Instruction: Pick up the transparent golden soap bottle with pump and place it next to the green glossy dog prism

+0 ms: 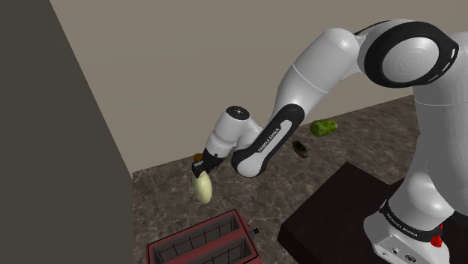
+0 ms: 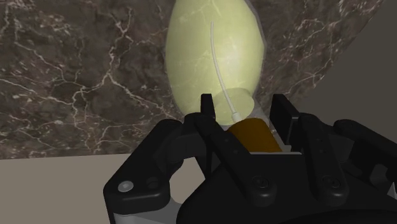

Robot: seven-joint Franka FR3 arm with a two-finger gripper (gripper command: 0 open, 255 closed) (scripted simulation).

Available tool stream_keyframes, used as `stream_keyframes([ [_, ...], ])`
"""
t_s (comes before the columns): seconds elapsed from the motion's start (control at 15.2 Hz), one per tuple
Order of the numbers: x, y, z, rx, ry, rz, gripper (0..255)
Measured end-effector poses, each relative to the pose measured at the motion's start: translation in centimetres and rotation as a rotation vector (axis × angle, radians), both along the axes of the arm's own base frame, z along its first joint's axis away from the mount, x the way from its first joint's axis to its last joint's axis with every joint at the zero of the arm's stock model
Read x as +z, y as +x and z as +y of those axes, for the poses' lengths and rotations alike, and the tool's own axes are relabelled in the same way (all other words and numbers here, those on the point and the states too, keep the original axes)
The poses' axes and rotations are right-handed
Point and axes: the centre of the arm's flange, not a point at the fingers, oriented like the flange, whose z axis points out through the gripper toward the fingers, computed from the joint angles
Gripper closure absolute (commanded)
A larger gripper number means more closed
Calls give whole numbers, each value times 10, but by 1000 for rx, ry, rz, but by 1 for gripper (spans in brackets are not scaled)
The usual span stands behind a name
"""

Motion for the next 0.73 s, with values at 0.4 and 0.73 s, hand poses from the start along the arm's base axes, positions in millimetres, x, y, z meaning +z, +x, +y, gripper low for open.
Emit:
stream_keyframes([
  [0.4,0,0,0,0,0,0,255],
  [0.73,16,-1,-1,0,-1,1,255],
])
